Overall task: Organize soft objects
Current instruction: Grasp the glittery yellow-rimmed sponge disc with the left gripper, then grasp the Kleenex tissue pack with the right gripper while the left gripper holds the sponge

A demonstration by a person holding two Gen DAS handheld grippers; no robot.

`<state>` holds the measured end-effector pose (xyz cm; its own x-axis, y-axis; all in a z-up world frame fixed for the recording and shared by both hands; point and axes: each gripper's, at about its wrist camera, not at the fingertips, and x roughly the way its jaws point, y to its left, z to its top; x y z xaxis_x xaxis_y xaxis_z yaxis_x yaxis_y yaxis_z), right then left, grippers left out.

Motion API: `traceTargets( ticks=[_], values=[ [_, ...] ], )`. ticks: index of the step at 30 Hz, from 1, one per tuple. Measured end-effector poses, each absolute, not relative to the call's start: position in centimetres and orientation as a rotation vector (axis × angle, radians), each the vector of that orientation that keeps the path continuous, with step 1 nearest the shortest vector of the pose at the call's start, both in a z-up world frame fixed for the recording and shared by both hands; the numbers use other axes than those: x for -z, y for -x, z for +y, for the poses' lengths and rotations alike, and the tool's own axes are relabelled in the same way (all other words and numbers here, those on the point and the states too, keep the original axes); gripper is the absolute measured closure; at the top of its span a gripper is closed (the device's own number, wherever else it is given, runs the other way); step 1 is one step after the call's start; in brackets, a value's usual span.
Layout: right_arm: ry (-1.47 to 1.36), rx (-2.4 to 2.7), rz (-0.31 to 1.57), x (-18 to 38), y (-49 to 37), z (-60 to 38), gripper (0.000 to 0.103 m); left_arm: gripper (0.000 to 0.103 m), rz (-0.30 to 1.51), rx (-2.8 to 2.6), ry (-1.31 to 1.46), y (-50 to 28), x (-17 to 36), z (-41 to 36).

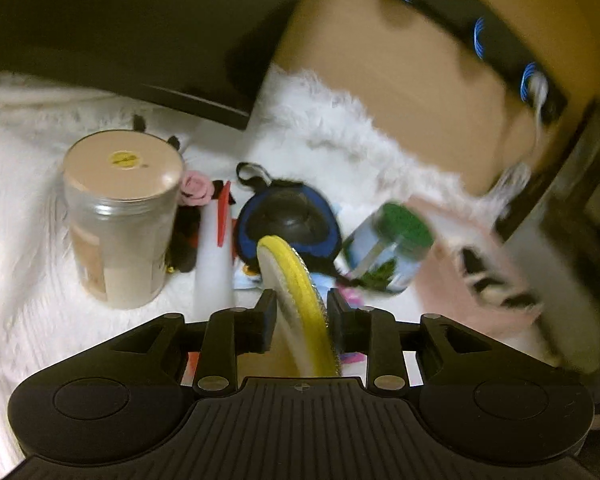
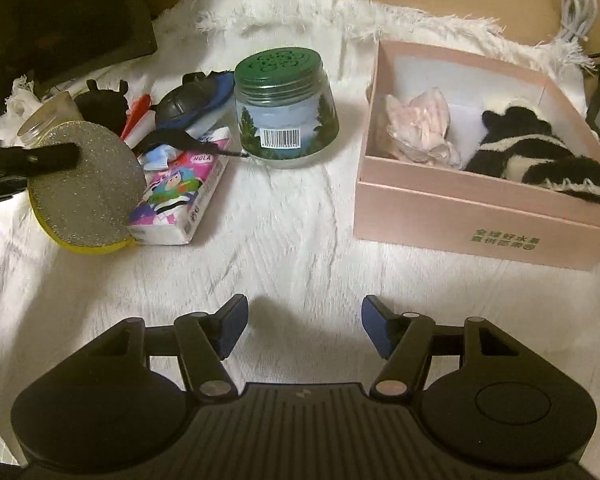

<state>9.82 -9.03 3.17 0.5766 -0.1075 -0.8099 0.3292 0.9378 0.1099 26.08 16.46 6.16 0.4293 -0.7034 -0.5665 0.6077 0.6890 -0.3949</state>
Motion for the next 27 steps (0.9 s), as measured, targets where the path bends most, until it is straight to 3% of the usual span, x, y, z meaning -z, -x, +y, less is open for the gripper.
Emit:
traceTargets(
  ticks=[8, 12, 18, 27],
  values=[
    [-0.209, 0.251, 0.936, -3.1, -10.0, -8.5, 0.037, 0.080, 0.819, 0.747, -0.043, -25.9, -4.9, 12.8],
    [-0.130, 0.251, 0.867, -4.6, -10.5, -7.4, 0.037, 0.085, 0.841, 0.768, 0.054, -25.9, -5.0, 14.6],
    [-0.176, 0.147, 0.827, -6.6, -15.2, -5.7, 0.037, 0.085, 0.798, 0.750, 0.095, -25.2, -6.7, 18.1],
    [-0.150, 0.165, 0.962, -3.7, -23.1, -2.9, 0.037, 0.085, 0.792, 0.712, 0.126, -25.5, -8.2, 21.5]
  ],
)
